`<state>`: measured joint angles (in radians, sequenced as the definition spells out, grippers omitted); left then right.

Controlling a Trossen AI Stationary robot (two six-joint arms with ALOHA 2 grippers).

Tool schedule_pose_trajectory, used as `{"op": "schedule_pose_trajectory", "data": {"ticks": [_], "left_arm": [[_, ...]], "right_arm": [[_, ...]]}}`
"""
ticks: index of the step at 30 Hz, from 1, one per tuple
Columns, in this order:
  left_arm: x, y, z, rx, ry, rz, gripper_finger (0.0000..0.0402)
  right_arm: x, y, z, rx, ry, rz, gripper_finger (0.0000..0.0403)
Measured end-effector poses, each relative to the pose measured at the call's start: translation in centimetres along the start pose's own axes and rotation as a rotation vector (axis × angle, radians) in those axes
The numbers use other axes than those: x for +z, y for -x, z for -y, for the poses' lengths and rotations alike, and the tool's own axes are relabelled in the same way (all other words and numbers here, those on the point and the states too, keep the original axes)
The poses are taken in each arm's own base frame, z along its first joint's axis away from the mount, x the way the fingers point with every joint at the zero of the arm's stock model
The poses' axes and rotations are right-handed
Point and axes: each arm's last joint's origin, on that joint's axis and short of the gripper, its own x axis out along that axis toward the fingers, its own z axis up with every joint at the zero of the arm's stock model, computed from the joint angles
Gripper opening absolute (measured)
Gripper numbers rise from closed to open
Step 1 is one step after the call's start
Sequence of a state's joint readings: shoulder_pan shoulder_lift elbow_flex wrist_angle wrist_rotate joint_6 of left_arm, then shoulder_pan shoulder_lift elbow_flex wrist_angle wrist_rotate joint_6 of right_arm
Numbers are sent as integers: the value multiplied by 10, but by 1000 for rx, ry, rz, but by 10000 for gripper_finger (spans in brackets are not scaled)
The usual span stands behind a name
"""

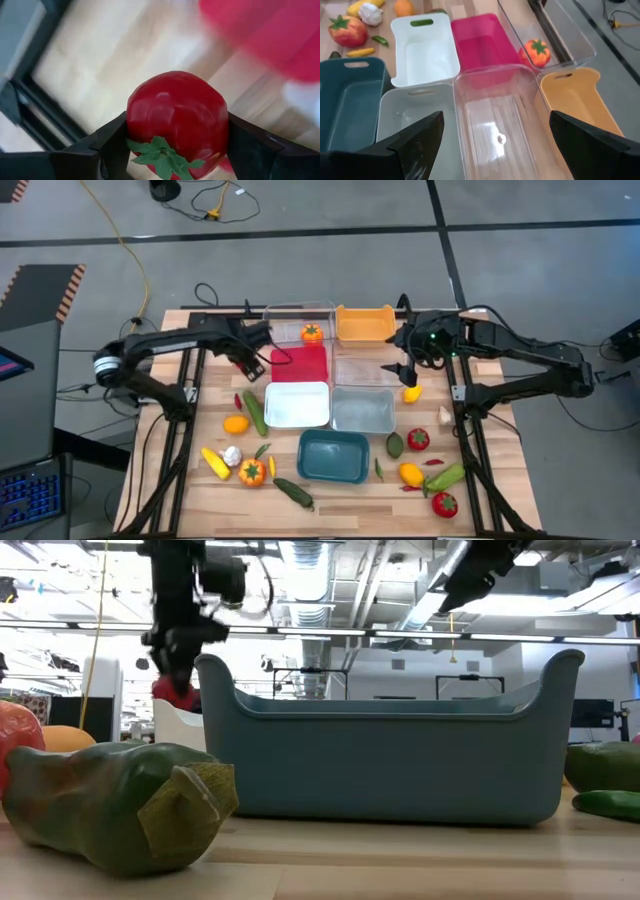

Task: Sort produce into baskets
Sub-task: Put the top left red tomato into the top transparent bin

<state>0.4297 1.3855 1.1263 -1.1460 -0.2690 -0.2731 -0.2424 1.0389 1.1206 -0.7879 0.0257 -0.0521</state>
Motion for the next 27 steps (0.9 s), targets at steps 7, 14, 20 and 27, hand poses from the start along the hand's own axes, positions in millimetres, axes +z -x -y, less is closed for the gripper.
{"op": "schedule_pose_trajectory", "data": {"ticks": [7,14,20,27], "left_arm": [[21,47,-8,-79,39,415,256],[52,46,0,-73,-43,640,256],[76,12,12,-27,-150,603,256],[96,-26,5,18,-124,541,256]], "right_arm": [[0,0,0,0,-1,-3,388],[-1,0,0,1,-2,-12,388],[-4,0,0,2,-36,-43,388],[-7,0,-2,7,-72,-79,388]]}}
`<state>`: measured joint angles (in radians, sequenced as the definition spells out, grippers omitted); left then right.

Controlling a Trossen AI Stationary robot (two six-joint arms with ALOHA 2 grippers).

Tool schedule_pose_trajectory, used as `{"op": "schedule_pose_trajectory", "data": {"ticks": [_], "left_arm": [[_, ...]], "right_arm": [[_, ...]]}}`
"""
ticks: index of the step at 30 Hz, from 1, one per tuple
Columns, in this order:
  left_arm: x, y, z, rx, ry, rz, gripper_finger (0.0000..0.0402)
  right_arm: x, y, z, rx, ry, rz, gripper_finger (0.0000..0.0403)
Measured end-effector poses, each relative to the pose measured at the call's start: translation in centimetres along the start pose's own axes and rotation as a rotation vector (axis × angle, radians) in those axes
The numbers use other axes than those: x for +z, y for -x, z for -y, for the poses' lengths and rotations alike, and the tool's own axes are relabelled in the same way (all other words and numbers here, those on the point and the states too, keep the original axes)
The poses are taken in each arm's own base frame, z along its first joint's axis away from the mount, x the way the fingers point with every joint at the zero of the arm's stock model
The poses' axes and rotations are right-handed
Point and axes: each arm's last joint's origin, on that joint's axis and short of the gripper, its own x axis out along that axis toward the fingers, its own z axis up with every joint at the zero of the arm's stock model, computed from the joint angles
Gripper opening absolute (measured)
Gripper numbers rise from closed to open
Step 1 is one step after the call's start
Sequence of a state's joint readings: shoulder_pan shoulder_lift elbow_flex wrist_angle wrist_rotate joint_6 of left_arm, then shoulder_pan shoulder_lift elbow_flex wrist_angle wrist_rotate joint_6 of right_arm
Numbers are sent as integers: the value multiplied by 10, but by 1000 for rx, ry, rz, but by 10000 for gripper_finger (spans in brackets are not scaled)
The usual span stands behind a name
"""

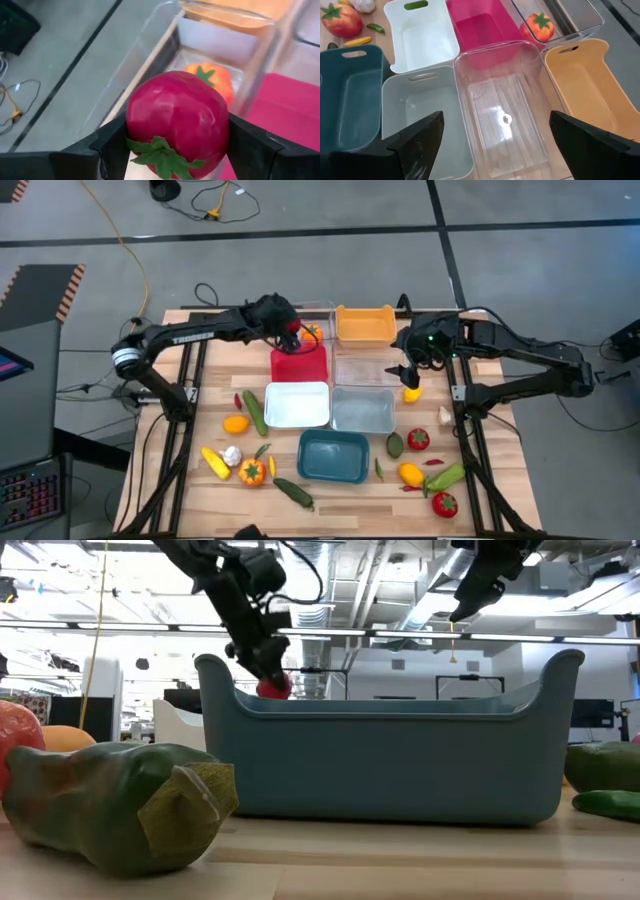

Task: Sort produce into baskets
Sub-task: Put the top left red tomato into the top transparent bin, then put the top red tomato into the top transparent bin

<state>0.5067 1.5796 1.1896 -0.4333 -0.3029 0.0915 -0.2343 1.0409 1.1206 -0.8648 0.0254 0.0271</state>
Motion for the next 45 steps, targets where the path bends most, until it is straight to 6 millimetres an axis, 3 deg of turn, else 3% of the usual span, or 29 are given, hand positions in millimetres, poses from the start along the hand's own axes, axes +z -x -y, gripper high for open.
{"op": "schedule_pose_trajectory", "data": {"ticks": [6,14,22,32,45], "left_arm": [[-5,-18,-11,20,32,-41,263],[-6,-19,-13,-3,35,-46,330],[-6,-19,-12,-3,29,-47,380],[-6,-18,-11,-5,19,-46,385],[-6,-18,-11,-5,20,-46,385]], "right_arm": [[-1,0,-9,34,31,-2,388],[-2,2,-24,88,12,-10,388],[-23,6,-42,121,-92,-210,388],[-38,13,-73,168,-205,-335,388],[-63,-25,-125,60,-76,-643,388]]}}
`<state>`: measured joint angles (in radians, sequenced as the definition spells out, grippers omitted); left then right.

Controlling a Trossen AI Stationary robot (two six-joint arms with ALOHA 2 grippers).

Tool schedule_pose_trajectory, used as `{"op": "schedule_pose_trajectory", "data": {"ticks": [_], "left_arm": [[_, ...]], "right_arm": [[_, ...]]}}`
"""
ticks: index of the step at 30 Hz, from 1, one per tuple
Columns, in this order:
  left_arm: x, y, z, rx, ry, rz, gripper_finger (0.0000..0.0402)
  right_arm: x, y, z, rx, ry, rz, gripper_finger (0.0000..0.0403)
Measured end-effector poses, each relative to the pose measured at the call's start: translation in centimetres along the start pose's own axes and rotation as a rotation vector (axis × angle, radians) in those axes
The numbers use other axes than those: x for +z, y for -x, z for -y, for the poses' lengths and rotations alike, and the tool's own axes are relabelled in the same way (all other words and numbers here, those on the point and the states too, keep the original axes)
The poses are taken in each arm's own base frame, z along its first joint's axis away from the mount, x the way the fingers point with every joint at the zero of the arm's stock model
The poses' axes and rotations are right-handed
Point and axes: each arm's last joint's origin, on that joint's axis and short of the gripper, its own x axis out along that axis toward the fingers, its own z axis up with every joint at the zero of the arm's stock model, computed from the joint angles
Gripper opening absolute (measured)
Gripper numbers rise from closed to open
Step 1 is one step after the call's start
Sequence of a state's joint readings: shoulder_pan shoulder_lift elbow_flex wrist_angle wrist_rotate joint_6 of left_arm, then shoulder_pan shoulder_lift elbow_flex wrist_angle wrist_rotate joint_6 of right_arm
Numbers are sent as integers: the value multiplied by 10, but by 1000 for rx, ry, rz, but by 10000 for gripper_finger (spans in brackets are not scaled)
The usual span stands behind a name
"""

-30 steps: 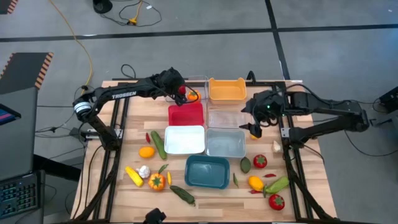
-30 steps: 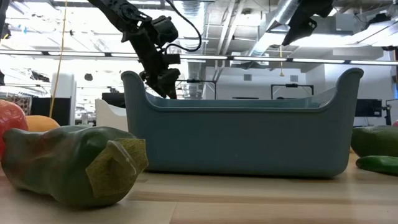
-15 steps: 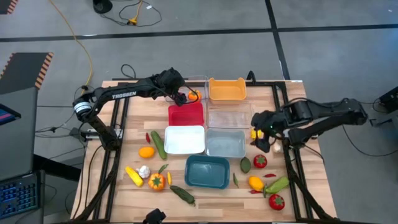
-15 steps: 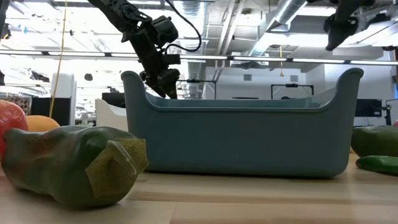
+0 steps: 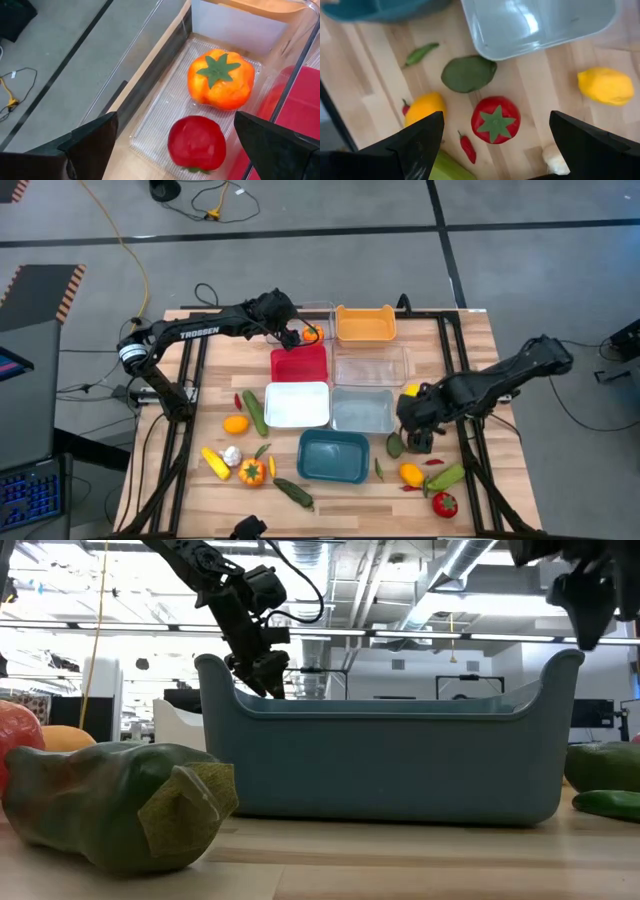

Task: Sort produce into baskets
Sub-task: Put the top red tomato into the top transparent bin

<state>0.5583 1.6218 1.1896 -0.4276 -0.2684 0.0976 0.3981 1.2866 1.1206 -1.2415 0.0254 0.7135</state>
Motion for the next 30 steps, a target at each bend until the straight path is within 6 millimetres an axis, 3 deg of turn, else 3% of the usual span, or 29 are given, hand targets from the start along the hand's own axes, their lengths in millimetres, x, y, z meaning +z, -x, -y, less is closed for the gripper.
{"op": "schedule_pose_trajectory", "data": {"ticks": [18,30], "left_arm": [[0,0,0,0,0,0,384],[0,0,0,-2,5,0,385]], "right_arm": [[0,-60,-33,-216,164,-266,388],[-2,-84,-33,-287,294,-390,388]]}}
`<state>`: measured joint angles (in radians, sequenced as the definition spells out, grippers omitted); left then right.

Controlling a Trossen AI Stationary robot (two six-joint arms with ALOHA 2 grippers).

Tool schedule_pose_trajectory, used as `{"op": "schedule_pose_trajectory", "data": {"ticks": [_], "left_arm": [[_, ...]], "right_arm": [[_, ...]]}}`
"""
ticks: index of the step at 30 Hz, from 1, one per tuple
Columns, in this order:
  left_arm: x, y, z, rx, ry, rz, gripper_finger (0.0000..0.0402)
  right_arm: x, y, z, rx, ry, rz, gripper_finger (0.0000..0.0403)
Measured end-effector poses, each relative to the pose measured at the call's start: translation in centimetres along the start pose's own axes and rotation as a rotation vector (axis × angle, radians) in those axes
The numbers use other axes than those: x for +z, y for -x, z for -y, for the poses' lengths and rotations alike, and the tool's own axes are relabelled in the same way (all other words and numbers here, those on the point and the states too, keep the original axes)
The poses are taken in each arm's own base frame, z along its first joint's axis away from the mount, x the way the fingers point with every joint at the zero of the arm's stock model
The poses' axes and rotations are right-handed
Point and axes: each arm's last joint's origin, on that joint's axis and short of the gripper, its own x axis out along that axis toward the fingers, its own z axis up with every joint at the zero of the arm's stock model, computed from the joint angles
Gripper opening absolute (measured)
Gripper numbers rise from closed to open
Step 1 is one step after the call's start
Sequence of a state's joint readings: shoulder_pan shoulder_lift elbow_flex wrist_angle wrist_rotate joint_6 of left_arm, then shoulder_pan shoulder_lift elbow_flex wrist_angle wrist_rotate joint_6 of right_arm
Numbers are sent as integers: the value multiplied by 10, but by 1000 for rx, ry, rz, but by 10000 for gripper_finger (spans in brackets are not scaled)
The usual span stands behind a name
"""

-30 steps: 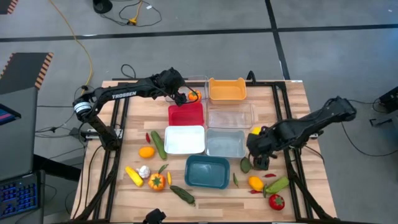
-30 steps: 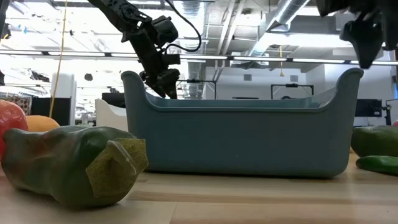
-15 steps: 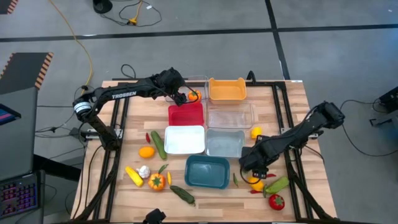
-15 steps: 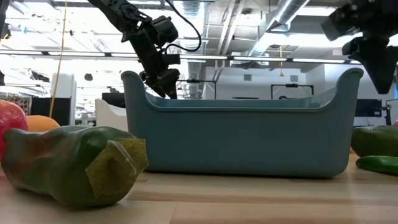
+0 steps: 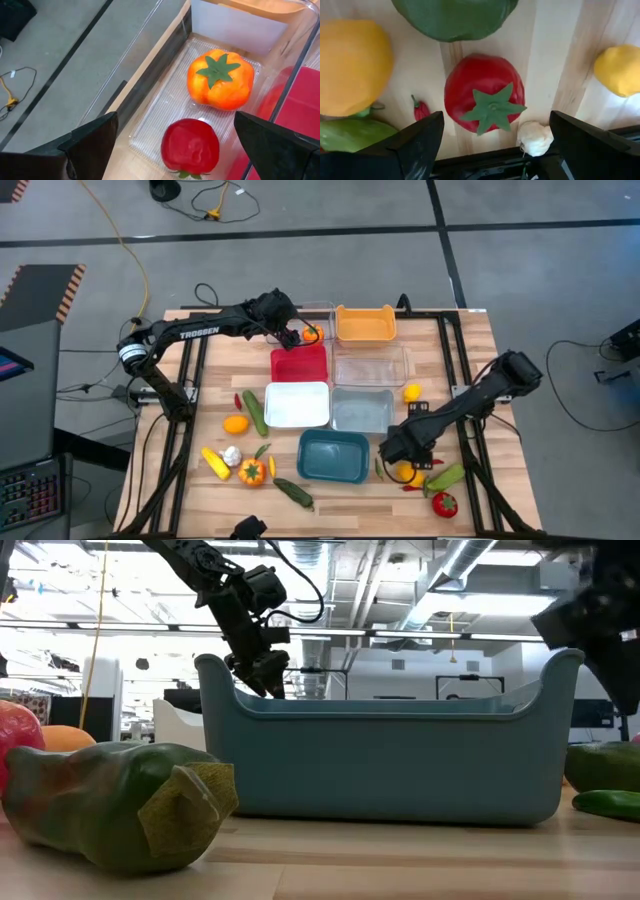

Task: Sort produce into baskets
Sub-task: Put the top red tomato into the top transparent bin

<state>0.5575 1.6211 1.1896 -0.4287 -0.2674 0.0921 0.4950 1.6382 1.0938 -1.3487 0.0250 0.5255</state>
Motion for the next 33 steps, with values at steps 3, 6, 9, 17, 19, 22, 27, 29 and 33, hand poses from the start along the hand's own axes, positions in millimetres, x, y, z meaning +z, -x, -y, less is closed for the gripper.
{"op": "schedule_pose_trajectory", "data": {"ticks": [3,6,9,17,19,22,27,29,33], "left_arm": [[0,0,0,1,0,0,385],[0,0,0,0,0,0,385],[0,0,0,0,1,0,385],[0,0,0,0,2,0,385],[0,0,0,0,2,0,385],[0,0,0,0,2,0,385],[7,6,-1,-7,-17,-3,385],[13,11,-1,-19,-22,9,385],[28,26,0,-61,-34,20,385]], "right_arm": [[-2,-12,3,-12,-5,-26,388],[-1,-22,4,-8,-9,-24,388],[0,-30,4,3,-12,-7,388],[2,-31,5,10,-22,0,343],[2,-31,5,9,-22,-2,321],[1,-31,6,7,-22,-7,298],[-4,-25,11,52,-39,-47,292],[-6,-17,16,60,-52,-49,292],[-11,4,30,92,-90,-12,292]]}}
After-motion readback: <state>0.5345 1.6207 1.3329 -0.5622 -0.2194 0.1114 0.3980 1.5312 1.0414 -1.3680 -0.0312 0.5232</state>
